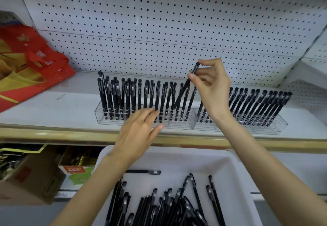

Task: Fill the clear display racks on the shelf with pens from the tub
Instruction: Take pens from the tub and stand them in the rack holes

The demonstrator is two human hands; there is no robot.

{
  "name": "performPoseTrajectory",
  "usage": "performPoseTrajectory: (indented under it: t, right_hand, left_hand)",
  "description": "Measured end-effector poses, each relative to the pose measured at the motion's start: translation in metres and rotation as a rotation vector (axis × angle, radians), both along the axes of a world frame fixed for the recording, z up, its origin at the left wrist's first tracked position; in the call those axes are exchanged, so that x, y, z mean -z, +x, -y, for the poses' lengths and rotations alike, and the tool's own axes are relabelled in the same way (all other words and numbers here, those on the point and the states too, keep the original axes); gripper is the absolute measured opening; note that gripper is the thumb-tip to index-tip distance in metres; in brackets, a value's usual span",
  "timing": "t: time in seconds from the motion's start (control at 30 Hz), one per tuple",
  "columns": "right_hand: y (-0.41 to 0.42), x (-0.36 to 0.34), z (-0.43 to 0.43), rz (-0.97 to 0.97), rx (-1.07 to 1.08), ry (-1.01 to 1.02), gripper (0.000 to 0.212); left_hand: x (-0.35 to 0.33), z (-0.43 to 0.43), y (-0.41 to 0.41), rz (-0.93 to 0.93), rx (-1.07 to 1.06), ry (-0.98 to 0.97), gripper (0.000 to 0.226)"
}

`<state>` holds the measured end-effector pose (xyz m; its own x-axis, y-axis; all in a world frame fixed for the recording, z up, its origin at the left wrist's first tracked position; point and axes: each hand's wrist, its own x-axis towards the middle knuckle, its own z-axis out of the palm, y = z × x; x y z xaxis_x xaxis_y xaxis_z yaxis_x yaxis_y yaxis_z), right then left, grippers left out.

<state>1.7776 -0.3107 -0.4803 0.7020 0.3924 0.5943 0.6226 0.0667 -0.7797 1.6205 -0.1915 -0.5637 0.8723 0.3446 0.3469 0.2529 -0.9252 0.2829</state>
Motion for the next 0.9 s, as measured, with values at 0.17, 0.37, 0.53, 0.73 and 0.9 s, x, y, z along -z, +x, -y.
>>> performPoseTrajectory:
  t: [0.17, 0.37, 0.53, 0.73, 0.9]
  right_hand:
    - [0.004, 0.021, -0.014, 0.13, 0.056, -0.081, 0.028]
    - [0.007, 0.033, -0.021, 0.186, 0.078, -0.135, 0.028]
    - [0.01, 0.032, -0.027, 0.165, 0.052, -0.13, 0.028]
    - [0.008, 0.038, -0.026, 0.175, 0.008, -0.175, 0.027]
    - [0.007, 0.06, -0.027, 0.443, 0.1, -0.341, 0.028]
  left_hand:
    - [0.01, -0.001, 0.005, -0.136, -0.002, 0.077, 0.066]
    - [0.013, -0.004, 0.007, -0.151, 0.001, 0.14, 0.065]
    - [0.01, -0.004, 0.011, -0.173, 0.0, 0.121, 0.068]
    - [0.014, -0.006, 0.011, -0.143, -0.006, 0.147, 0.059]
    - [0.014, -0.006, 0.011, -0.118, -0.003, 0.144, 0.057]
